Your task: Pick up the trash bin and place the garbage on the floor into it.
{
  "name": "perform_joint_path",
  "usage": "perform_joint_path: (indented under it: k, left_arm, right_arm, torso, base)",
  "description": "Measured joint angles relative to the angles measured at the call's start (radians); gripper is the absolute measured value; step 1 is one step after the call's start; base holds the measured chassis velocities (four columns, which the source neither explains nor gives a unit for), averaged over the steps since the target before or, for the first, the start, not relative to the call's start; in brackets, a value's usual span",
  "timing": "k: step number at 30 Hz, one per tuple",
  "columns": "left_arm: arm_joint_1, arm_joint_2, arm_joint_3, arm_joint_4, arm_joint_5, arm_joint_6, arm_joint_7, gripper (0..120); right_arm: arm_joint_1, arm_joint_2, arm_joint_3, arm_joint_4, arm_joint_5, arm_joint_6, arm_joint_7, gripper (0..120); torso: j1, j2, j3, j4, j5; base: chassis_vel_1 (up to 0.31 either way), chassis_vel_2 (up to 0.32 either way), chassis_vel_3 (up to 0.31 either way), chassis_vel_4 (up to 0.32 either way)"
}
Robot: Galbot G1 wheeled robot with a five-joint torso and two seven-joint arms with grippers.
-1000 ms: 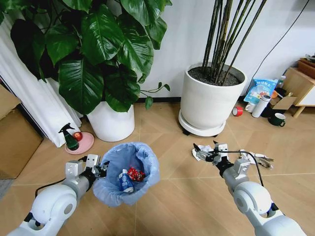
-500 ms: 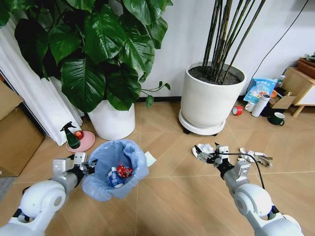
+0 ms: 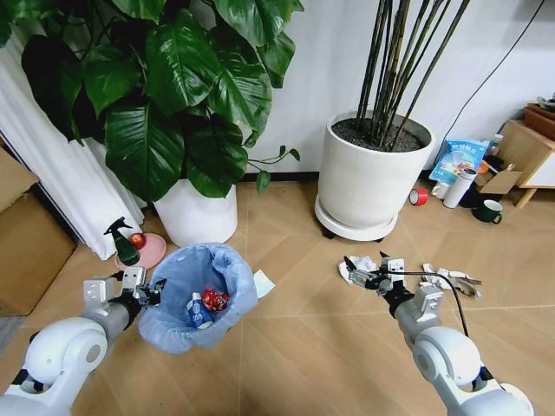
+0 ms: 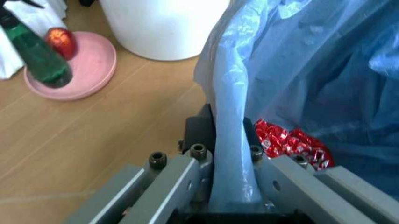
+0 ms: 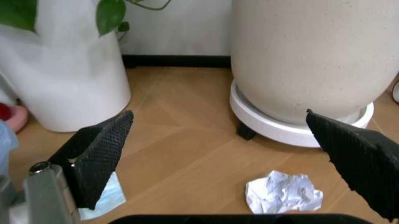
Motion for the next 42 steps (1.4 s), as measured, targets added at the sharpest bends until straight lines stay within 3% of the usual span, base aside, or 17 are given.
perform_joint_path:
  k: [9,18,21,22,27,33,37,42]
  left_arm:
    - [-0.001,-0.005,0.012,-0.006,0.003,0.0,-0.006,0]
    - [0.009,-0.01,-0.015,-0.008,0.003,0.0,-0.015,0]
    - [0.017,-0.02,-0.037,-0.018,0.001,0.0,-0.032,0]
    - [0.017,-0.02,-0.037,-0.018,0.001,0.0,-0.032,0]
    - [0.014,-0.028,-0.074,-0.016,-0.01,0.0,-0.043,0]
    - [0.014,-0.036,-0.105,0.001,-0.011,0.0,-0.045,0]
    - [0.015,-0.036,-0.107,0.001,-0.014,0.0,-0.048,0]
    - [0.005,-0.039,-0.093,0.001,-0.04,0.0,-0.07,0]
  right_arm:
    - [-0.008,-0.009,0.005,0.005,-0.002,0.003,-0.007,100]
    - [0.04,-0.105,-0.068,-0.066,0.009,0.002,-0.107,100]
    - [0.181,-0.177,-0.247,-0.178,0.022,0.017,-0.159,100]
    - [0.181,-0.177,-0.247,-0.178,0.022,0.017,-0.159,100]
    - [0.333,-0.197,-0.471,-0.282,0.06,-0.016,-0.182,100]
    - [0.465,-0.142,-0.668,-0.438,0.061,-0.022,-0.195,100]
    - [0.506,-0.105,-0.712,-0.507,0.06,-0.018,-0.2,100]
    - [0.587,0.0,-0.789,-0.648,0.045,0.008,-0.22,100]
  torso:
    - [0.0,0.0,0.0,0.0003,0.0004]
    - [0.0,0.0,0.0,-0.0001,0.0]
    - [0.0,0.0,0.0,0.0006,0.0002]
    - [0.0,0.0,0.0,0.0006,0.0002]
    - [0.0,0.0,0.0,0.0002,0.0005]
    - [0.0,0.0,0.0,0.0002,0.0001]
    - [0.0,0.0,0.0,0.0001,-0.0002]
    - [0.0,0.0,0.0,0.0001,-0.0002]
  base:
    - [-0.141,0.149,0.133,-0.138]
    - [-0.032,0.034,0.037,-0.029]
    - [0.0,0.0,0.0,0.0]
    - [0.0,0.0,0.0,0.0]
    - [0.0,0.0,0.0,0.0]
    - [0.0,0.0,0.0,0.0]
    - [0.0,0.0,0.0,0.0]
    - [0.0,0.0,0.0,0.0]
